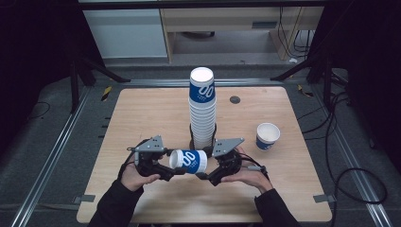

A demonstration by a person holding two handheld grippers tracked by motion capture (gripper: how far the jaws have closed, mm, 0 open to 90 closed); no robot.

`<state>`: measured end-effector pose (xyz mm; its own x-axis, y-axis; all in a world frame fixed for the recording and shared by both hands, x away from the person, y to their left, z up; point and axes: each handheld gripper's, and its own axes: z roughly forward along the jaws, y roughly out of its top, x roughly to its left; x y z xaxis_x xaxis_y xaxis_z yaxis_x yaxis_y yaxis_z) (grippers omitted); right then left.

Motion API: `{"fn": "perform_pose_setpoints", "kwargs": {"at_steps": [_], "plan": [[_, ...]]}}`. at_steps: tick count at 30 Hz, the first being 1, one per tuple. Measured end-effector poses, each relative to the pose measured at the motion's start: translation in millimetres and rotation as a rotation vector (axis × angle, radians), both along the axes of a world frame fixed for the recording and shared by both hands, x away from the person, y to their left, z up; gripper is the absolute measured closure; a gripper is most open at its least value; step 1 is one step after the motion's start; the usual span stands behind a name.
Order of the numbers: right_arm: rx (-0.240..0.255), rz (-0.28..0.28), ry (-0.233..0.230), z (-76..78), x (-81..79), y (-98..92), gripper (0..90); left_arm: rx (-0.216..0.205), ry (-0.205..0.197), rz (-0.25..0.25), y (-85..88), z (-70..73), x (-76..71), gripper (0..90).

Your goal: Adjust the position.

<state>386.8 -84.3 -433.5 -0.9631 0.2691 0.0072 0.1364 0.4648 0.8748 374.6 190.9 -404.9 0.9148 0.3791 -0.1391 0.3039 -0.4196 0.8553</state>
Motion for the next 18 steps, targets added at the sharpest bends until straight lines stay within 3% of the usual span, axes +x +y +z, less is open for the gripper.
{"fn": "perform_pose_setpoints", "kwargs": {"at_steps": [10,18], "plan": [[0.093,-0.023,0.040,3.1,6.1,-13.4,6.7,-0.112,-0.042,0.034,10.4,5.3,0.2,26.3],[0.122,0.031,0.081,-0.7,4.9,-8.6,6.6,-0.151,-0.040,-0.029,0.1,6.2,-6.2,26.3]]}}
